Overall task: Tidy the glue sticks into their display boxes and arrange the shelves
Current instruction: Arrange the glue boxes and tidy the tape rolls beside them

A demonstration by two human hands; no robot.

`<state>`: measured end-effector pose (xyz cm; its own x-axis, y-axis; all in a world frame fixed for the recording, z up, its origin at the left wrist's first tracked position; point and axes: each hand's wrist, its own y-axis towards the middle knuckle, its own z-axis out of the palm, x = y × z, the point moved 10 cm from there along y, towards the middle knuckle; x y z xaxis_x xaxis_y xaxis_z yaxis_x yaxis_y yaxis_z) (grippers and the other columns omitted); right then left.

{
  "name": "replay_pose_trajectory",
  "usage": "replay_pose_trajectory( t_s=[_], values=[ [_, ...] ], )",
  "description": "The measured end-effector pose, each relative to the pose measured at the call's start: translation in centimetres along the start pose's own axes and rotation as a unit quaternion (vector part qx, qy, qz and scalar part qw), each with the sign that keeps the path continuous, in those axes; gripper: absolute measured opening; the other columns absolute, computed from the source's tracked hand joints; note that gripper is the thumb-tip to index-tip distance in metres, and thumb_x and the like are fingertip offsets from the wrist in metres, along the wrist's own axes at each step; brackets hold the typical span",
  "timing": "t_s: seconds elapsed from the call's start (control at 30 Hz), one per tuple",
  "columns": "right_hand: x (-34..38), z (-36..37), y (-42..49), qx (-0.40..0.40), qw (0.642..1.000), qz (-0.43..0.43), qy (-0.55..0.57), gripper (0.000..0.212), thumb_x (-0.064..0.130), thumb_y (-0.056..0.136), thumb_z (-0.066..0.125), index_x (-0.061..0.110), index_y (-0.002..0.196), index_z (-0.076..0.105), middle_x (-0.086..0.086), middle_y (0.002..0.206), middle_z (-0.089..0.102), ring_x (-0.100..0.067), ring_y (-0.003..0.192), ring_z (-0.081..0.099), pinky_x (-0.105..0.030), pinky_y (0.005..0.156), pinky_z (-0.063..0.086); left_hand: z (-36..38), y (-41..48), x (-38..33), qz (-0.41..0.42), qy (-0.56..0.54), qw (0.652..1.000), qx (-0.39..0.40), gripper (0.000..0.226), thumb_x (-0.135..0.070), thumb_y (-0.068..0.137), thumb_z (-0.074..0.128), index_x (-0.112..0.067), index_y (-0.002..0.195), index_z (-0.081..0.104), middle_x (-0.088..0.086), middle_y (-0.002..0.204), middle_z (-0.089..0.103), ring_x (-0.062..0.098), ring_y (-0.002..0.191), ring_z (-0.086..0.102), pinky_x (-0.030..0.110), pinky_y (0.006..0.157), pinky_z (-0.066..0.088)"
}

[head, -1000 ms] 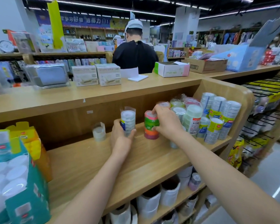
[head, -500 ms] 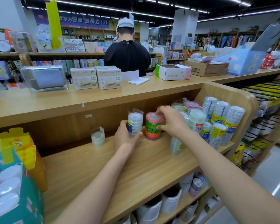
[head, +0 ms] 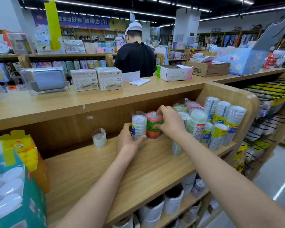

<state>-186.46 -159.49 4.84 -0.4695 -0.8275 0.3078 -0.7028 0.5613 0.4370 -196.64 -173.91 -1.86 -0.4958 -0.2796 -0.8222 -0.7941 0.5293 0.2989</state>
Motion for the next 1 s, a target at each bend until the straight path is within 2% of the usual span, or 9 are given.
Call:
replay_pose_trajectory(
  t_s=[0.1, 0.17, 0.3, 0.4, 0.53, 0.63, 0.77, 0.9, 1.0],
  values=[
    [0.0, -0.3, -0.6, -0.001, 1.000, -0.013, 0.011, 0.033, 0.020, 0.078, 0.079, 0.020, 0.103, 0.057, 0.002, 0.111, 0.055, -0.021, 0.100, 0.055, -0.035, 0.079, 0.047, 0.0, -0.2, -0.1, 0.008, -0.002, 1.000, 0.001, 0.061, -0.032, 0.076, 0.082, -0.016, 0.126, 0.051, 0.000, 0.118, 0.065, 0.018, 0.107, 0.060, 0.031, 0.087, 0.047],
    [-0.2, -0.3, -0.8, 0.000, 1.000, -0.019, 0.016, 0.026, 0.016, 0.082, 0.074, 0.018, 0.106, 0.062, 0.000, 0.115, 0.056, -0.022, 0.104, 0.056, -0.036, 0.084, 0.048, 0.1, -0.4, -0.1, 0.015, -0.010, 1.000, 0.002, 0.060, -0.033, 0.076, 0.082, -0.017, 0.125, 0.052, 0.000, 0.116, 0.065, 0.018, 0.105, 0.061, 0.032, 0.087, 0.048],
    [0.0, 0.2, -1.3, 0.058, 0.997, -0.043, 0.030, 0.038, 0.019, 0.088, 0.067, 0.019, 0.126, 0.063, -0.002, 0.130, 0.058, -0.024, 0.116, 0.055, -0.043, 0.097, 0.047, 0.3, -0.8, -0.5, 0.036, -0.021, 0.999, 0.010, 0.058, -0.034, 0.077, 0.081, -0.017, 0.124, 0.051, -0.001, 0.115, 0.064, 0.015, 0.100, 0.060, 0.032, 0.083, 0.048],
    [-0.1, -0.3, -2.1, 0.054, 0.996, -0.056, 0.049, 0.042, 0.021, 0.090, 0.066, 0.019, 0.132, 0.060, -0.001, 0.138, 0.055, -0.022, 0.125, 0.051, -0.039, 0.104, 0.043, 0.7, -1.2, -0.9, 0.056, -0.030, 0.998, 0.020, 0.055, -0.035, 0.079, 0.080, -0.018, 0.122, 0.051, -0.002, 0.115, 0.062, 0.011, 0.096, 0.057, 0.031, 0.081, 0.048],
    [-1.2, -3.8, -4.4, -0.072, 0.988, -0.093, 0.099, 0.034, 0.015, 0.090, 0.063, 0.020, 0.123, 0.065, 0.002, 0.122, 0.064, -0.017, 0.112, 0.058, -0.038, 0.095, 0.048, 1.2, -1.7, -1.2, 0.065, -0.022, 0.997, 0.019, 0.058, -0.035, 0.081, 0.078, -0.018, 0.128, 0.049, -0.003, 0.115, 0.052, 0.015, 0.105, 0.052, 0.030, 0.084, 0.042],
    [-2.3, -6.9, -6.7, -0.183, 0.970, -0.110, 0.117, 0.029, 0.007, 0.088, 0.059, 0.018, 0.113, 0.068, 0.000, 0.107, 0.065, -0.018, 0.100, 0.060, -0.037, 0.087, 0.049, 1.5, -2.0, -1.7, 0.070, -0.025, 0.997, 0.015, 0.059, -0.035, 0.080, 0.079, -0.019, 0.129, 0.050, -0.005, 0.111, 0.050, 0.014, 0.101, 0.052, 0.029, 0.083, 0.041],
    [-4.7, -9.1, -8.8, -0.275, 0.956, -0.064, 0.081, 0.028, 0.008, 0.085, 0.059, 0.014, 0.112, 0.066, -0.006, 0.120, 0.058, -0.023, 0.116, 0.054, -0.041, 0.098, 0.044, 2.8, -2.3, -2.6, 0.072, -0.050, 0.996, 0.009, 0.053, -0.032, 0.075, 0.083, -0.021, 0.117, 0.053, -0.009, 0.095, 0.063, 0.012, 0.086, 0.061, 0.027, 0.075, 0.045],
    [-7.4, -8.4, -8.7, -0.232, 0.971, 0.006, 0.059, 0.038, 0.018, 0.086, 0.060, 0.018, 0.124, 0.061, -0.010, 0.146, 0.043, -0.028, 0.135, 0.039, -0.043, 0.109, 0.030, 4.3, -2.4, -3.8, 0.091, -0.040, 0.995, 0.000, 0.044, -0.029, 0.074, 0.084, -0.018, 0.107, 0.055, -0.003, 0.096, 0.055, 0.018, 0.085, 0.059, 0.034, 0.079, 0.048],
    [-9.2, -7.2, -7.9, -0.171, 0.983, 0.041, 0.048, 0.045, 0.017, 0.089, 0.063, 0.020, 0.134, 0.055, -0.010, 0.156, 0.030, -0.029, 0.142, 0.029, -0.043, 0.113, 0.025, 5.5, -2.1, -4.6, 0.098, -0.044, 0.994, 0.001, 0.039, -0.026, 0.077, 0.081, -0.018, 0.106, 0.056, -0.010, 0.086, 0.052, 0.017, 0.080, 0.058, 0.035, 0.077, 0.049]
  ],
)
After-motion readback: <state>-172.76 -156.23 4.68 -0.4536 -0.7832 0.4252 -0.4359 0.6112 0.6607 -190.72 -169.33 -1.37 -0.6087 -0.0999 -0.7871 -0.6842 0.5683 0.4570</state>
